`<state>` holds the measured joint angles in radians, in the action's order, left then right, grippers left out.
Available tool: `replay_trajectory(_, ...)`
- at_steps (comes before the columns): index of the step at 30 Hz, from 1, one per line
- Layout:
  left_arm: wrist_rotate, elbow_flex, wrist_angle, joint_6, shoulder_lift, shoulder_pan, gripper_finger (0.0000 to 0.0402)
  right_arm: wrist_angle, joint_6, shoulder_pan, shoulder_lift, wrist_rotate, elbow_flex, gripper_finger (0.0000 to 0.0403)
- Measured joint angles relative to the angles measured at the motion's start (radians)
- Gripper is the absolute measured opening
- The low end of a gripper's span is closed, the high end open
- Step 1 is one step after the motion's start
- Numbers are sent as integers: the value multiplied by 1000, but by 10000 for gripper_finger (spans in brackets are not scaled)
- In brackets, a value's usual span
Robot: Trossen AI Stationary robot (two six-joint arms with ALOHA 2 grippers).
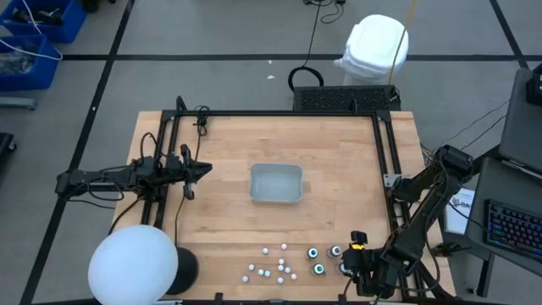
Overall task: Pick & Place food coloring
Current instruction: Put the large black food coloring bottle into the gray bin
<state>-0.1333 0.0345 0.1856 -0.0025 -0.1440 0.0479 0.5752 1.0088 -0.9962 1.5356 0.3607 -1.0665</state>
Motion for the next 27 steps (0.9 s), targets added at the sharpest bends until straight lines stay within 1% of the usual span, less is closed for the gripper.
replay_trajectory(7, 0, 0, 2, -1, 0, 0, 47, -78, 0, 0, 0, -4, 47, 219)
replay_trajectory(12, 0, 0, 3, -1, 0, 0, 47, -82, 0, 0, 0, -30, 49, 214)
replay_trajectory(16, 0, 0, 8, -1, 0, 0, 47, -78, -4, 0, 0, -31, 49, 191)
replay_trajectory(24, 0, 0, 8, -1, 0, 0, 47, -62, -7, 0, -2, -21, 48, 117)
replay_trajectory(27, -4, 0, 8, -1, 0, 0, 47, -54, -17, 0, -2, -26, 48, 111)
